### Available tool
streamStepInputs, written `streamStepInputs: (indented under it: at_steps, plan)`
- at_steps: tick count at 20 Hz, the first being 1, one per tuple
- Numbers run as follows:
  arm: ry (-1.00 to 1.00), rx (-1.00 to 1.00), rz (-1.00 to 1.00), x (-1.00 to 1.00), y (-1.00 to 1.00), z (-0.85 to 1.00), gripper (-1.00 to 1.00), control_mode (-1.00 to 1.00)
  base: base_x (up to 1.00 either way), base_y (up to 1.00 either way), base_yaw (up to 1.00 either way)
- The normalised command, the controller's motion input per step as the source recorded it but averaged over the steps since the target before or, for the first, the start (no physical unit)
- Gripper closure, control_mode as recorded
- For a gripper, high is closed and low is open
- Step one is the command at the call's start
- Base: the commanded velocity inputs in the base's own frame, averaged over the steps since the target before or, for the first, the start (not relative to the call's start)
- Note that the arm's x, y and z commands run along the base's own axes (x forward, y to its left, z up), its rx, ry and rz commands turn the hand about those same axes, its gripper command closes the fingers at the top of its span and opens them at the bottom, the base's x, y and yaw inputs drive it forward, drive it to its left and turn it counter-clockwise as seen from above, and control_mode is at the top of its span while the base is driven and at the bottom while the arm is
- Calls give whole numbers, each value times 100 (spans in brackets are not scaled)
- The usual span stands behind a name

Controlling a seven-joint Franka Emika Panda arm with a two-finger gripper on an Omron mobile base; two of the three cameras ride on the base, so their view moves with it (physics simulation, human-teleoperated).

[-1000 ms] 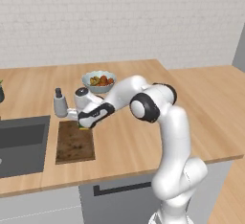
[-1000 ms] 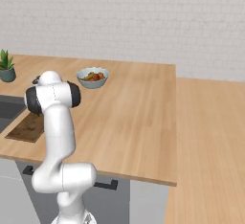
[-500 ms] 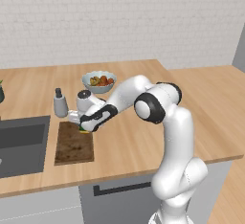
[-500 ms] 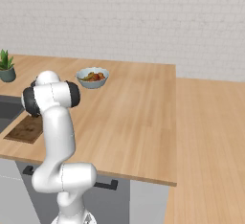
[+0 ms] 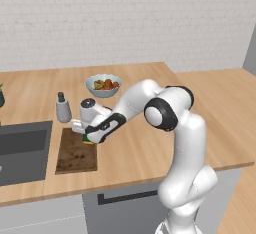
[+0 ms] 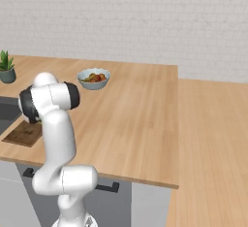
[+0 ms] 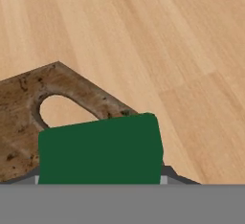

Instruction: Pick up the sponge from the counter and clean the cutting board by briefly scrubbing or pressing down on the cutting board. Once finished, release the sponge.

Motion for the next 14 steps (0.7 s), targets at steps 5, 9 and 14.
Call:
streamStepInputs:
  at_steps: [5, 9, 14]
  plan:
    - [0, 0, -4, -69, 0, -56, 100, -100, 0, 0, 0]
    - [1, 1, -3, -64, 0, -65, 100, -100, 0, 0, 0]
    - [5, 5, -3, -74, 0, -69, 100, -100, 0, 0, 0]
